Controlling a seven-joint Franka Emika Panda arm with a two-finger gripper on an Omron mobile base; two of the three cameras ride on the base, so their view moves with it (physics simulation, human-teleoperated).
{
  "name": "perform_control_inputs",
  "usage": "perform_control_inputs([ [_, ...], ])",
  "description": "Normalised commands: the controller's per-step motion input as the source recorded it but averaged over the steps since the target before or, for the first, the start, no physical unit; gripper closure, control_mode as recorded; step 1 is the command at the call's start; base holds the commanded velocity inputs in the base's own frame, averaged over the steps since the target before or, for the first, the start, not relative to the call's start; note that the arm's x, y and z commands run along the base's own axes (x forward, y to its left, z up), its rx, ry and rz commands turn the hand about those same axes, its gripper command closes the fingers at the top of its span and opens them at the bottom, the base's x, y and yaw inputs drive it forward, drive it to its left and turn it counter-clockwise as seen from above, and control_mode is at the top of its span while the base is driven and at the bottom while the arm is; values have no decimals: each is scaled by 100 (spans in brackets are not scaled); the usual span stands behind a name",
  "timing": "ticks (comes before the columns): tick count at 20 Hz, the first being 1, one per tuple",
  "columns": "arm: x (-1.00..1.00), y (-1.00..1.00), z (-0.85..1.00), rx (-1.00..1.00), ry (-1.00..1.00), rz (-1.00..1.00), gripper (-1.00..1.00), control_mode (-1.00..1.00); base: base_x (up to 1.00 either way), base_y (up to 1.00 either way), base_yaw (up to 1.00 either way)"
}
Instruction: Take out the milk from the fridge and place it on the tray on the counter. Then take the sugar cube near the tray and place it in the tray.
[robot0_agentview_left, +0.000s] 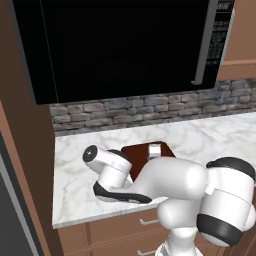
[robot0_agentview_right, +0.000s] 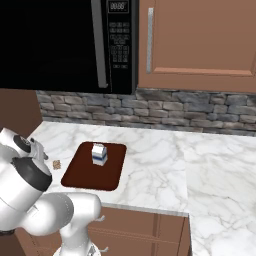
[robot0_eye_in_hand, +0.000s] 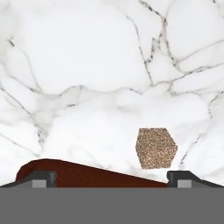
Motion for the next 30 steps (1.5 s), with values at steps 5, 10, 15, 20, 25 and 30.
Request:
perform_control_inputs([
  [5,0,-4,0,-3,0,0,-100,-100,0,0,0],
  [10,0,0,-2,-4,0,0,-100,-100,0,0,0],
  [15,21,0,-3,-3,0,0,-100,-100,0,0,0],
  [20,22,0,-8,-2,0,0,-100,-100,0,0,0],
  [25,0,20,-25,-8,5,0,-100,-100,0,0,0],
  [30,7,12,-22,-7,6,0,-100,-100,0,0,0],
])
